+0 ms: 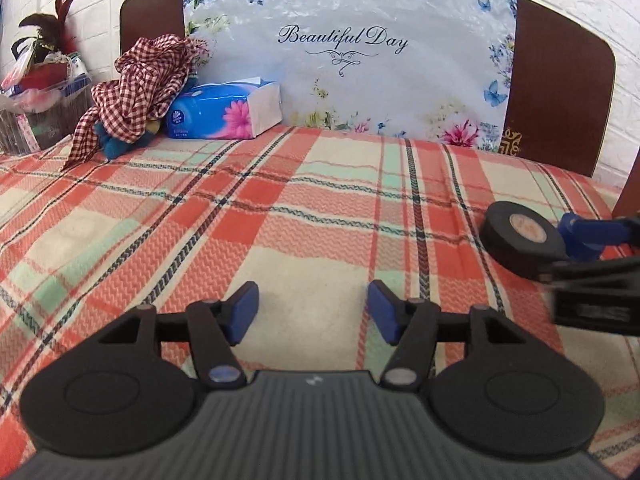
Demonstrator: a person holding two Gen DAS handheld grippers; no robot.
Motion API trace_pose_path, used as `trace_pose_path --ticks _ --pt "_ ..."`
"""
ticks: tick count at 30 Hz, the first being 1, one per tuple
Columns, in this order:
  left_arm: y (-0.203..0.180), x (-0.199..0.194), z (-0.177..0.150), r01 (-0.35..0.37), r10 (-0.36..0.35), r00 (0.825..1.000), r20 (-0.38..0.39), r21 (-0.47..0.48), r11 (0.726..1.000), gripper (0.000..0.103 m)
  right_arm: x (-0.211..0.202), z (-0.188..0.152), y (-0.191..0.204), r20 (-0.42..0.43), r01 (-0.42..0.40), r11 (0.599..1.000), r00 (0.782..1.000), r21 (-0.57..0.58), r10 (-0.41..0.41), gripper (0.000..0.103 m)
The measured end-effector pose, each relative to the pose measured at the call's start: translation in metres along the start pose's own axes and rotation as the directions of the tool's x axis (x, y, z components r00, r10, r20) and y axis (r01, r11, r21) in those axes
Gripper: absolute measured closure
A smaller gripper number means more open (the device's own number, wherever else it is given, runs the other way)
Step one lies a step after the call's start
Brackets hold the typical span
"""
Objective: Organize objects
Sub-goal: 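Move both grippers to the black tape roll and grasp it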
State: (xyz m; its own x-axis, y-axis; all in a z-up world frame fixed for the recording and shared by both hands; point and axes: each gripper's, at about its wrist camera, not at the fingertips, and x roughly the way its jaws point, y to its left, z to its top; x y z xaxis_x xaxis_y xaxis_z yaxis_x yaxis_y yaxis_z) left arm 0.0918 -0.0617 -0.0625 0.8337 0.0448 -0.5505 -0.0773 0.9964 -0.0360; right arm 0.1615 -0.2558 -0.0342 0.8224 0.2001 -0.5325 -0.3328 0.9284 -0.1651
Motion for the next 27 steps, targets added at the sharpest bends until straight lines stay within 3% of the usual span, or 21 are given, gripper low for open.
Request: trace_pose_path --ticks 4,8,14,17,19,20,22,24,27 --pt "0.005 0.001 0.000 0.017 -0.017 1.000 0.004 -0.017 1.000 0.039 0.026 0.011 -0.012 -0.035 -0.068 0.994 0.997 0.086 0.071 0.026" --pt "0.001 -0.003 -0.001 0.015 -0.015 1.000 0.005 -0.013 1.000 0.039 0.010 0.000 -0.009 -0.045 -0.068 0.995 0.996 0.077 0.072 0.026" --pt "-0.004 -0.003 -0.002 -0.004 0.004 1.000 0.002 0.016 1.000 0.038 -0.085 -0.070 -0.020 -0.051 -0.089 0.989 0.994 0.118 0.096 0.026" --pt "-0.010 -0.003 -0.001 -0.026 0.026 1.000 -0.007 0.057 0.998 0.038 -0.143 -0.110 -0.028 -0.057 -0.042 0.986 0.997 0.160 0.051 0.026" --pt "-0.020 -0.009 0.001 -0.041 0.045 0.998 -0.033 0.093 0.995 0.044 -0.171 -0.129 -0.031 -0.059 -0.009 0.983 0.998 0.184 0.020 0.026" --pt "-0.027 -0.016 0.003 -0.003 0.008 0.998 -0.061 0.086 0.996 0.048 -0.181 -0.135 -0.032 -0.059 0.002 0.983 0.998 0.185 0.009 0.026" --pt "-0.044 -0.035 0.006 0.169 -0.164 0.979 -0.121 0.030 0.985 0.052 -0.195 -0.145 -0.035 -0.055 0.023 0.979 0.998 0.202 -0.012 0.020" --pt "-0.078 -0.061 0.004 0.287 -0.275 0.949 -0.156 0.063 0.956 0.052 -0.201 -0.150 -0.040 -0.060 0.016 0.976 0.998 0.216 -0.003 0.022" --pt "-0.129 -0.095 -0.007 0.438 -0.396 0.882 -0.255 0.137 0.888 0.062 -0.200 -0.151 -0.040 -0.065 0.012 0.976 0.998 0.218 0.002 0.022"
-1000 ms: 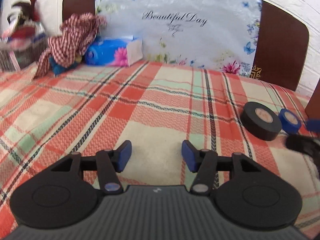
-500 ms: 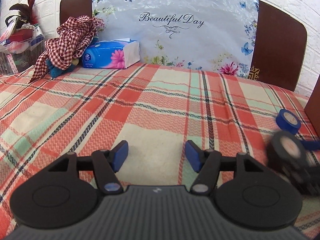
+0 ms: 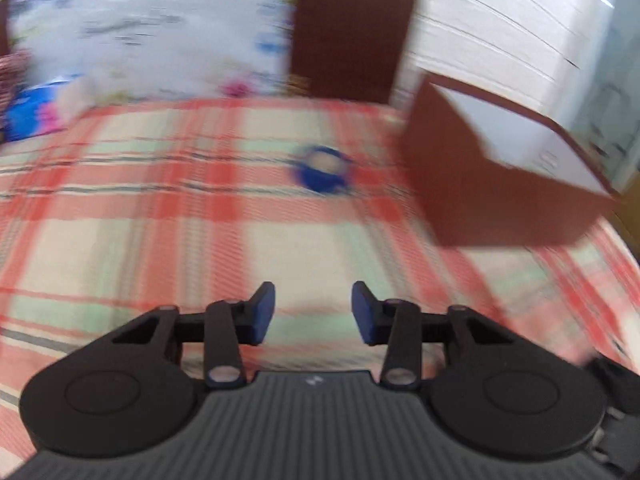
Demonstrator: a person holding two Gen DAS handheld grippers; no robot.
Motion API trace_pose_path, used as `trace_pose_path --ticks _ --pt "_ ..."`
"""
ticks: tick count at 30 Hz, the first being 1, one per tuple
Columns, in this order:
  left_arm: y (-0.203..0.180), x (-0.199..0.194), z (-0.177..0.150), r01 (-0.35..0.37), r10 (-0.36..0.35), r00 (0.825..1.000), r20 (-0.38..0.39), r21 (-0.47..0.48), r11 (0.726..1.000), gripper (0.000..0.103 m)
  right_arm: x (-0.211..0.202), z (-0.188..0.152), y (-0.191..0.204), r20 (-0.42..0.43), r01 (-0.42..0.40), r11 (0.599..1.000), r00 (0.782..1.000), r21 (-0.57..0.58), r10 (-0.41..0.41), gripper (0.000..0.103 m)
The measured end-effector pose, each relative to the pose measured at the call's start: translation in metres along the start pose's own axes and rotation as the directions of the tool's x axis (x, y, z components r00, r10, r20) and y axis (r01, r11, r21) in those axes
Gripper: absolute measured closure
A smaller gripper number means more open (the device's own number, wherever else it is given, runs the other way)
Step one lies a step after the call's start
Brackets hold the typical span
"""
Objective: Organize objects
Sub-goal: 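Move both grippers to the black tape roll and grasp it, then carry the black tape roll into the brown box and release it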
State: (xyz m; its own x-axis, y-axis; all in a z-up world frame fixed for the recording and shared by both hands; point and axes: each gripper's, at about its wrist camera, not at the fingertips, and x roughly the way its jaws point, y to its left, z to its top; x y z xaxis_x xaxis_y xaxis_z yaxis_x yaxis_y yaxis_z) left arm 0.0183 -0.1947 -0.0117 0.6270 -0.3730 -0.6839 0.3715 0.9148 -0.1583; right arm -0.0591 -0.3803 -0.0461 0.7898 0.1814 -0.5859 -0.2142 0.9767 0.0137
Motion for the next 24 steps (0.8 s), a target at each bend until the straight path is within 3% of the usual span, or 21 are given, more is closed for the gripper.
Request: trace_pose_path --ticks 4,10,18,20,22,24 --pt "-0.045 -0.002 -0.008 0.048 -0.040 0.995 -0.097 0.086 0.995 0.062 -0.002 0.000 0.006 0.001 0.005 1.000 1.000 -0.009 -0.005 0.025" --pt "-0.063 0.005 -0.021 0.072 -0.055 0.975 -0.214 0.068 0.995 0.057 -0.002 0.000 0.005 -0.001 -0.007 1.000 1.000 -0.009 0.007 0.025" --pt "-0.062 0.016 -0.028 0.037 -0.029 0.976 -0.214 0.032 0.999 0.051 0.007 0.001 0.004 -0.007 -0.022 0.999 1.000 -0.026 0.022 0.023" --pt "-0.066 0.017 -0.031 0.026 -0.013 0.981 -0.193 0.065 0.998 0.054 0.009 0.001 0.005 -0.005 -0.022 0.999 1.000 -0.033 0.021 0.025" --pt "-0.069 0.018 -0.033 0.040 -0.024 0.985 -0.171 0.088 0.995 0.073 0.010 0.001 0.007 0.001 -0.028 0.998 1.000 -0.047 0.028 0.029" --pt "-0.073 0.018 -0.032 0.028 -0.010 0.985 -0.170 0.101 0.994 0.073 0.009 0.001 0.009 0.010 -0.020 0.998 1.000 -0.055 0.020 0.030"
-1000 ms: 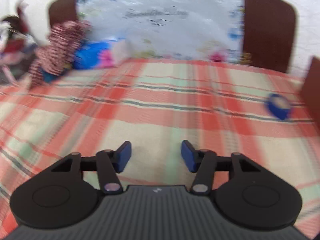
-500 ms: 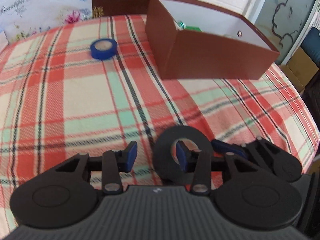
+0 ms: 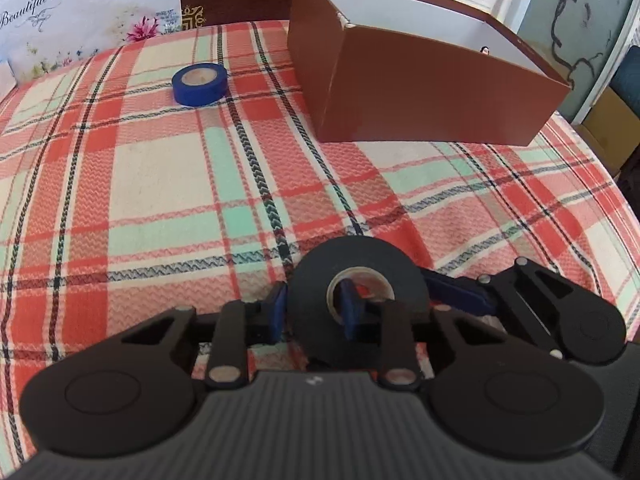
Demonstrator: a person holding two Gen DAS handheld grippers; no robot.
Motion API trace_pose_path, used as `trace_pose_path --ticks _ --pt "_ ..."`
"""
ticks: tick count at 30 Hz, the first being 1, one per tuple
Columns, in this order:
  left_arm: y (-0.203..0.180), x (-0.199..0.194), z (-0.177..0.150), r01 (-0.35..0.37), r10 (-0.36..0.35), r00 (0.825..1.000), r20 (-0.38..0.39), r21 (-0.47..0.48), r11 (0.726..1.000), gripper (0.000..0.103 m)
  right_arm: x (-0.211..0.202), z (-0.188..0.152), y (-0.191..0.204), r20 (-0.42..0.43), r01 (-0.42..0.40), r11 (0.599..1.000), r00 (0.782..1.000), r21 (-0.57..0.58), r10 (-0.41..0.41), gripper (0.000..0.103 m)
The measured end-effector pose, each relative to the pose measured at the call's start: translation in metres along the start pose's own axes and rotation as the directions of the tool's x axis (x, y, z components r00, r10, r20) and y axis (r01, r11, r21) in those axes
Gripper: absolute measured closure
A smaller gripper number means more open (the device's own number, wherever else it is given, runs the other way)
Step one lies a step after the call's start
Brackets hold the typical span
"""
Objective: Organize objects
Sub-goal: 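Carry the black tape roll into the brown box and release it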
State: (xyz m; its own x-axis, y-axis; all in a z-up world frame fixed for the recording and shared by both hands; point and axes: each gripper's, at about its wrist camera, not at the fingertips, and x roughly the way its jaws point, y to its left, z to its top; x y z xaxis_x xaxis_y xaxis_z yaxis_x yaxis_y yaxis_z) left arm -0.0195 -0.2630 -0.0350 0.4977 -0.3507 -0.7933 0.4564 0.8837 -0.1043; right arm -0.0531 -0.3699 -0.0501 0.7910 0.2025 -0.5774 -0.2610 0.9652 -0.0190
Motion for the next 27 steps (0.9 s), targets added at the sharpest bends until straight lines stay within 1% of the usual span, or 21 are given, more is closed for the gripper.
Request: trace_pose_path --ticks 2,3,5,6,9,11,14,16,18,21,23,25,26,27 --pt "-0.005 -0.005 0.004 -0.017 0.017 1.000 0.003 0.020 1.000 0.073 -0.003 0.002 -0.001 0.018 -0.001 1.000 1.000 0.007 0.001 0.030" --pt "-0.009 -0.010 0.008 -0.023 0.023 1.000 0.015 0.029 0.999 0.074 -0.006 0.003 -0.001 0.041 0.006 1.000 0.999 0.007 -0.007 0.030" --pt "-0.016 -0.024 0.022 -0.017 0.014 0.998 0.062 0.052 0.998 0.074 -0.017 0.011 -0.005 0.109 0.044 0.999 0.993 0.000 -0.044 0.029" --pt "-0.021 -0.031 0.031 -0.008 0.002 0.996 0.090 0.064 0.998 0.074 -0.023 0.016 -0.009 0.148 0.069 0.998 0.987 0.002 -0.069 0.029" --pt "-0.048 -0.044 0.065 0.018 -0.038 0.984 0.173 0.116 0.993 0.074 -0.036 0.035 -0.030 0.249 0.158 0.987 0.956 0.019 -0.157 0.029" --pt "-0.066 -0.044 0.091 0.026 -0.060 0.975 0.213 0.155 0.988 0.074 -0.041 0.047 -0.052 0.290 0.210 0.977 0.933 0.040 -0.213 0.029" --pt "-0.095 -0.032 0.127 0.042 -0.093 0.963 0.253 0.199 0.979 0.074 -0.043 0.060 -0.087 0.318 0.268 0.959 0.905 0.087 -0.282 0.029" --pt "-0.112 -0.020 0.148 0.047 -0.105 0.958 0.265 0.217 0.975 0.074 -0.040 0.067 -0.111 0.321 0.291 0.950 0.894 0.113 -0.312 0.029" --pt "-0.125 -0.006 0.169 0.046 -0.107 0.959 0.264 0.226 0.973 0.074 -0.034 0.073 -0.133 0.317 0.299 0.945 0.891 0.132 -0.326 0.029" --pt "-0.136 0.020 0.192 0.043 -0.099 0.963 0.252 0.221 0.974 0.074 -0.016 0.081 -0.163 0.290 0.296 0.941 0.897 0.162 -0.332 0.029" --pt "-0.138 0.038 0.205 0.038 -0.088 0.965 0.246 0.204 0.978 0.074 0.001 0.087 -0.177 0.270 0.299 0.939 0.903 0.168 -0.336 0.029" --pt "-0.134 0.057 0.215 0.045 -0.082 0.970 0.228 0.164 0.985 0.073 0.020 0.091 -0.187 0.247 0.306 0.938 0.908 0.166 -0.340 0.029" --pt "-0.131 0.066 0.219 0.037 -0.070 0.974 0.217 0.151 0.988 0.073 0.029 0.091 -0.190 0.229 0.315 0.936 0.910 0.158 -0.345 0.028" --pt "-0.129 0.074 0.220 0.010 -0.040 0.976 0.212 0.139 0.990 0.073 0.036 0.091 -0.193 0.219 0.318 0.933 0.911 0.169 -0.350 0.028"
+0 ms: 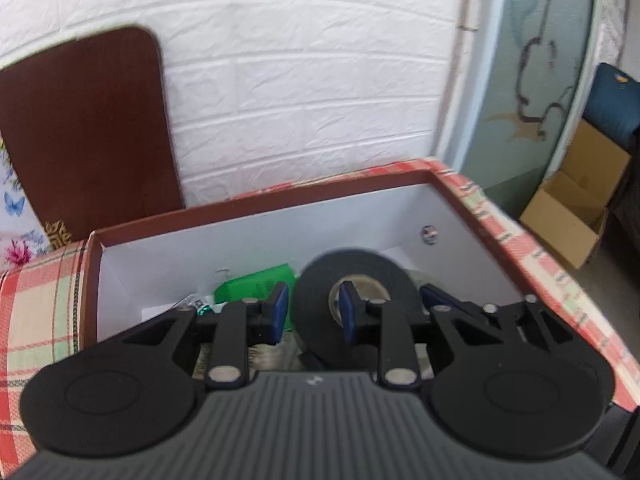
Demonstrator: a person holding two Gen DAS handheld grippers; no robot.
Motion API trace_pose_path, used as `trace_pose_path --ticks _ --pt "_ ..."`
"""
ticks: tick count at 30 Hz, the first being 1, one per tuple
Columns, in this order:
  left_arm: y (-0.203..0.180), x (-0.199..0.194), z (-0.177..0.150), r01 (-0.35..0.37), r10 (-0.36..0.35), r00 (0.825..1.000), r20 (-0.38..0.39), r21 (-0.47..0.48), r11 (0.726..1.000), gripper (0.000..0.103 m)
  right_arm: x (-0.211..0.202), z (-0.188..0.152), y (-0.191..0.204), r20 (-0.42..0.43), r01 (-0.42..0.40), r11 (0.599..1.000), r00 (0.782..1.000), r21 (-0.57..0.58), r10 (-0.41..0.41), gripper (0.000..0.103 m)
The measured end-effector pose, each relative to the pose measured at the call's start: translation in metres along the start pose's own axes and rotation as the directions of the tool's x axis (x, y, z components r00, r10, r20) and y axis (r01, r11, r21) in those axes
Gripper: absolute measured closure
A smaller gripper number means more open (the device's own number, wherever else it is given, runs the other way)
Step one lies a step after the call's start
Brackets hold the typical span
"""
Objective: Organize objects
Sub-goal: 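Carry the black tape roll into the brown box and release it, then move both grippers to the blue tape roll and grasp it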
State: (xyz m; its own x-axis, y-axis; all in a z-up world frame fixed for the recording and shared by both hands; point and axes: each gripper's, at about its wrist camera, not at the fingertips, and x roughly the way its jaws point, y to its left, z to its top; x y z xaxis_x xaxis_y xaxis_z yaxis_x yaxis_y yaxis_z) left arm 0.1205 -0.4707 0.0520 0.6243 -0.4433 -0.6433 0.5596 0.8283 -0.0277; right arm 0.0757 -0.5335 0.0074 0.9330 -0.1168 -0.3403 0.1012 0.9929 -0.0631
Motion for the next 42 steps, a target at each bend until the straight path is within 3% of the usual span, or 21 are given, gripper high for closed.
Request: trace_pose_path --ticks 3,5,10,15,22,24,27,30,34,35,36,37,40,42 --pt "0.001 0.007 -0.008 -0.050 0.050 0.999 -0.016 0.019 0.999 0.073 0.002 -0.003 -0.005 -0.003 -0.011 0.998 1.000 0.057 0.012 0.027" --pt "0.001 0.004 -0.012 -0.069 0.070 0.998 -0.009 0.034 0.997 0.066 -0.005 -0.005 -0.007 0.008 -0.006 0.998 1.000 0.068 0.006 0.026" --pt "-0.003 -0.028 -0.021 -0.072 0.070 0.997 0.032 0.046 0.996 0.065 -0.036 -0.007 0.000 0.046 0.011 0.998 0.999 0.054 -0.013 0.025" --pt "0.006 -0.059 -0.032 -0.118 0.116 0.992 0.039 0.037 0.992 0.065 -0.076 -0.008 0.011 0.086 0.014 0.998 0.996 0.056 -0.019 0.025" --pt "0.048 -0.101 -0.057 -0.191 0.191 0.979 0.065 -0.016 0.982 0.061 -0.094 -0.002 0.047 0.131 -0.007 0.998 0.991 0.063 -0.001 0.025" --pt "0.068 -0.108 -0.067 -0.212 0.214 0.975 0.062 -0.044 0.976 0.061 -0.130 -0.012 0.068 0.174 -0.017 0.998 0.985 0.053 0.008 0.025" --pt "0.111 -0.115 -0.086 -0.255 0.262 0.964 0.052 -0.104 0.961 0.058 -0.146 -0.008 0.098 0.223 -0.056 0.998 0.974 0.011 0.052 0.025" --pt "0.168 -0.112 -0.118 -0.364 0.369 0.929 -0.001 -0.173 0.915 0.057 -0.121 0.000 0.131 0.203 -0.158 0.985 0.964 -0.076 0.170 0.026" --pt "0.243 -0.100 -0.172 -0.551 0.542 0.834 -0.099 -0.202 0.810 0.057 -0.077 -0.002 0.189 0.062 -0.314 0.937 0.943 -0.155 0.327 0.035" --pt "0.260 -0.098 -0.187 -0.574 0.559 0.819 -0.132 -0.214 0.790 0.057 -0.066 -0.004 0.201 0.025 -0.337 0.927 0.938 -0.166 0.346 0.039" --pt "0.275 -0.098 -0.201 -0.571 0.551 0.821 -0.151 -0.250 0.782 0.049 -0.051 -0.006 0.212 -0.006 -0.341 0.923 0.938 -0.178 0.346 0.040" --pt "0.283 -0.105 -0.213 -0.548 0.546 0.832 -0.098 -0.304 0.779 0.037 -0.036 -0.006 0.221 -0.032 -0.335 0.924 0.942 -0.182 0.335 0.040" --pt "0.289 -0.113 -0.232 -0.514 0.544 0.839 -0.010 -0.341 0.787 0.032 0.012 -0.001 0.235 -0.093 -0.269 0.950 0.962 -0.158 0.257 0.038" --pt "0.290 -0.111 -0.231 -0.499 0.534 0.845 0.005 -0.348 0.793 0.032 0.044 0.003 0.238 -0.148 -0.230 0.963 0.967 -0.140 0.209 0.038"
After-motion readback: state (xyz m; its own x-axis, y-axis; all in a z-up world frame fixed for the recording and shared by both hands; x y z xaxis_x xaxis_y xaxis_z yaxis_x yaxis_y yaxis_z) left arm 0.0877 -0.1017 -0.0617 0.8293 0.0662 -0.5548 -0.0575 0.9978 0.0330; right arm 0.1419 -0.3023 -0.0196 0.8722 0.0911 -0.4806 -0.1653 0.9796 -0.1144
